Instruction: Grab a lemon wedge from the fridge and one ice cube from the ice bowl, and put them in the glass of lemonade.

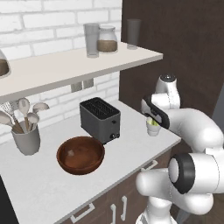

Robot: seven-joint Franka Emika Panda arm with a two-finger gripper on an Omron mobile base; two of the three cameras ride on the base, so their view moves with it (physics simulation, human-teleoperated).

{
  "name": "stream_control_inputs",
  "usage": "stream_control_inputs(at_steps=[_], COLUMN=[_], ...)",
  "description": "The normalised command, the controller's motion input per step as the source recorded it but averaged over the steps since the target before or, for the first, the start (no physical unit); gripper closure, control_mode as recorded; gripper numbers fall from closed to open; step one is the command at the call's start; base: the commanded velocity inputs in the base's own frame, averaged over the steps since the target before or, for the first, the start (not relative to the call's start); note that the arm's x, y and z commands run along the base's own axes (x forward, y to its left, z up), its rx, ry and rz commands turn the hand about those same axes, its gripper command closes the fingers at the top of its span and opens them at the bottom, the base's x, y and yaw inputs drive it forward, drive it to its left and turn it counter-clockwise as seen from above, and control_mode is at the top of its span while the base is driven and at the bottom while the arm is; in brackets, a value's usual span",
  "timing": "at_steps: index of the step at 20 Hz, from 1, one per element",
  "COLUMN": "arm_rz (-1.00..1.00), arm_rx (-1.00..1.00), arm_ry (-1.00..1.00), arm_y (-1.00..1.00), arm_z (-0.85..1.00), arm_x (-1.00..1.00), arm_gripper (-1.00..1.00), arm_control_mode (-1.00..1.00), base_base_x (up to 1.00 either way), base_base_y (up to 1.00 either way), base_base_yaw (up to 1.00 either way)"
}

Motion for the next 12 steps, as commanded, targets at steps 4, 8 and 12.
stream_control_inputs(at_steps=[4,8,12], arm_rz=[0.00,0.00,0.00], arm_rx=[0.03,0.00,0.00], arm_ry=[0.00,0.01,0.11], arm_y=[-0.04,-0.05,-0.13], arm_z=[-0.40,-0.30,-0.14], arm_x=[0.30,0.33,0.27], arm_gripper=[1.00,1.00,1.00], arm_control_mode=[-1.00,-1.00,-1.00], base_base_x=[0.00,0.00,0.00], base_base_y=[0.00,0.00,0.00], base_base_yaw=[0.00,0.00,0.00])
